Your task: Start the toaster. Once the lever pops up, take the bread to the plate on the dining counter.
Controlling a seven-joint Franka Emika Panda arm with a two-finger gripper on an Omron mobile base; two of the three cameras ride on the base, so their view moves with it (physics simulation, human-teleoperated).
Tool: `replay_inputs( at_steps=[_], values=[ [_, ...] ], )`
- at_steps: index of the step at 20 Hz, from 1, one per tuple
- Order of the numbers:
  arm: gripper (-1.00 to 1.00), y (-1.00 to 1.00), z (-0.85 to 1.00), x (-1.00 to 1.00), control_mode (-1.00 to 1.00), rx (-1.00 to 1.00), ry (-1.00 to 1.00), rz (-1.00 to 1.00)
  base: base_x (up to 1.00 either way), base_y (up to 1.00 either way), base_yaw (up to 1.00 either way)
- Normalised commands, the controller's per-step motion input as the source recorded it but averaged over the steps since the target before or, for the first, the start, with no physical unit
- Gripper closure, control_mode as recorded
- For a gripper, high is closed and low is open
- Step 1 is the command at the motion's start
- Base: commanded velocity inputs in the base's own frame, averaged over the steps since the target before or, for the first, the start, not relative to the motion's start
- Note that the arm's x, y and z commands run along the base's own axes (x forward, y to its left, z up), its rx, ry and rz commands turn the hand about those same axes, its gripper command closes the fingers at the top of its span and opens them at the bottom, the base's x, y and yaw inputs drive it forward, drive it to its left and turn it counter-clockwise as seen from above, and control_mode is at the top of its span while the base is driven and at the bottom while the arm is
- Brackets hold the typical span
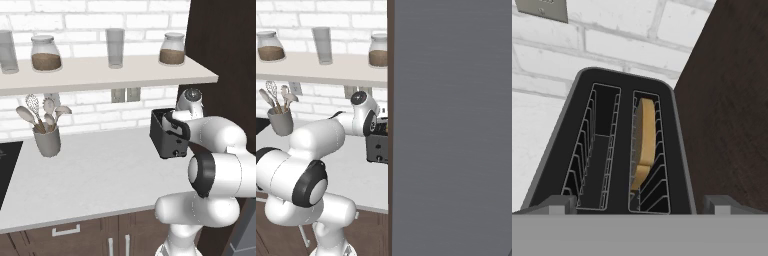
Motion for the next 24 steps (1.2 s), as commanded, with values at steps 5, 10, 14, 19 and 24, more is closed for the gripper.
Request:
replay_inputs(
  at_steps=[5,10,14,19,24],
  values=[
    [-1.0,0.0,0.0,0.0,-1.0,0.0,0.0,0.0,0.0,0.0,0.0],
    [-1.0,0.0,0.0,0.0,-1.0,0.0,0.0,0.0,0.0,0.0,0.0],
    [-1.0,0.0,0.0,0.0,-1.0,0.0,0.0,0.0,0.0,0.0,0.0],
    [-1.0,0.0,0.0,0.0,-1.0,0.0,0.0,0.0,0.0,0.0,0.0],
    [-1.0,0.0,0.0,0.0,-1.0,0.0,0.0,0.0,0.0,0.0,0.0]
  ],
)
